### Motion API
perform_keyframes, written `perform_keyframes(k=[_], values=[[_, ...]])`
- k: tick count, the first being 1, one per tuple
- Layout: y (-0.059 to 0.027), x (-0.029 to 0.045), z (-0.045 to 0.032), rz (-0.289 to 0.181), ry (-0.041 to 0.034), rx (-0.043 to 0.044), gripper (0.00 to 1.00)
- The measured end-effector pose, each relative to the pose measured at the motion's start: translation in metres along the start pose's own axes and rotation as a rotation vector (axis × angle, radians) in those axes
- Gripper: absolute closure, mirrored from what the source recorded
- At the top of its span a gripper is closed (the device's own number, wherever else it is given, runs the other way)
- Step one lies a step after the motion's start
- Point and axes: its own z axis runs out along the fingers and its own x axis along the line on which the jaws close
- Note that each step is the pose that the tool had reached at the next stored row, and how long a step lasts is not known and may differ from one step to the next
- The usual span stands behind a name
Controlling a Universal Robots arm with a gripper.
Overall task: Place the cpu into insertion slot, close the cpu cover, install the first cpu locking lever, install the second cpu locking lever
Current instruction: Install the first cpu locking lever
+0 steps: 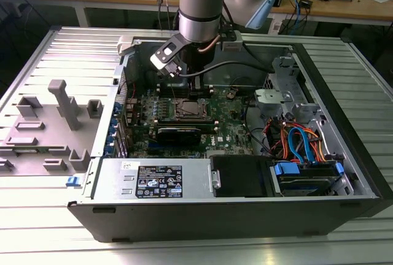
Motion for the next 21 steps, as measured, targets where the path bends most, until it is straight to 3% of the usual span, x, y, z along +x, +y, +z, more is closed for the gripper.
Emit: perform_keyframes(k=[21], values=[[0.0000,0.0003,-0.0156,0.000,0.0019,-0.0001,0.89]])
